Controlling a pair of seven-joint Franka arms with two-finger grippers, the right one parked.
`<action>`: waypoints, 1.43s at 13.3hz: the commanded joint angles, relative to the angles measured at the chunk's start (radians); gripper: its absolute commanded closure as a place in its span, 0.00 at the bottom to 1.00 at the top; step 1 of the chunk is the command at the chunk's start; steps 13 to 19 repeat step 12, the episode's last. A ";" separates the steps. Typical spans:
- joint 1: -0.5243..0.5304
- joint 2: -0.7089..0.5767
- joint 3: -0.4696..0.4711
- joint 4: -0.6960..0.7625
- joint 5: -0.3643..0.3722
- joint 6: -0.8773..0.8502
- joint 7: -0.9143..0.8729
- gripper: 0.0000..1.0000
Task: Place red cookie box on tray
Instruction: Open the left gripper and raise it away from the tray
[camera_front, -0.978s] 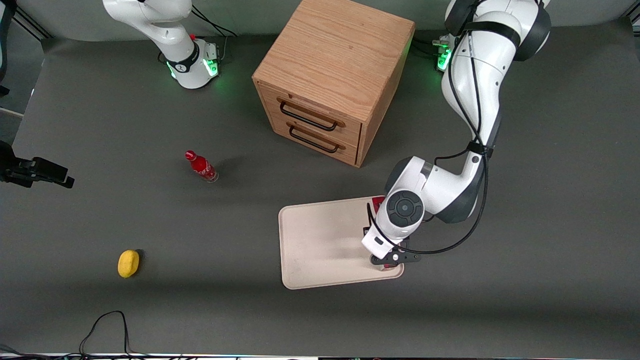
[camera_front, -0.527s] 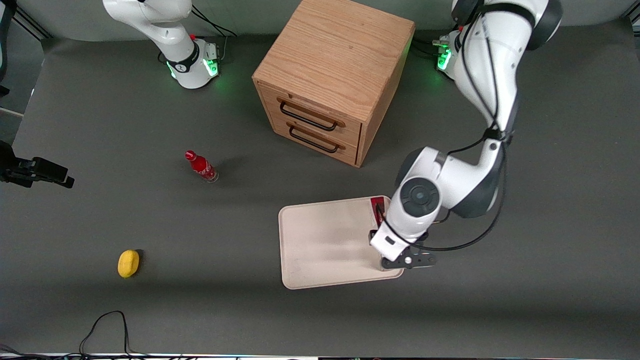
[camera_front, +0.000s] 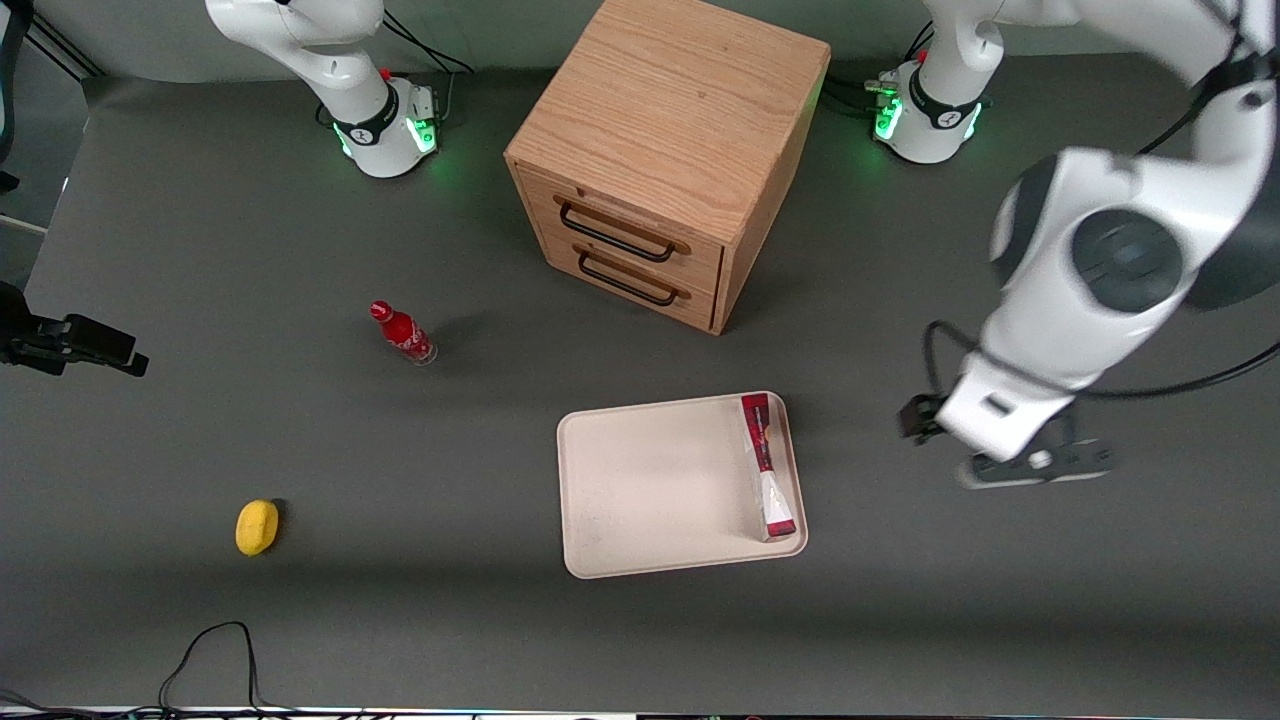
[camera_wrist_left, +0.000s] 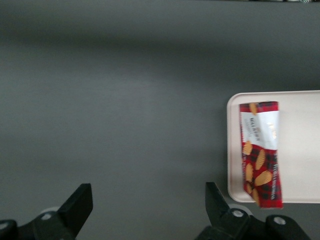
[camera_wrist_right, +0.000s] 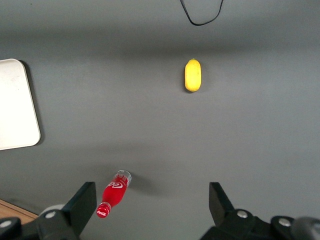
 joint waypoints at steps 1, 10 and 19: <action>0.062 -0.247 -0.001 -0.237 -0.034 -0.010 0.062 0.00; 0.204 -0.510 -0.009 -0.370 -0.146 -0.244 0.492 0.00; 0.205 -0.509 -0.005 -0.370 -0.146 -0.235 0.492 0.00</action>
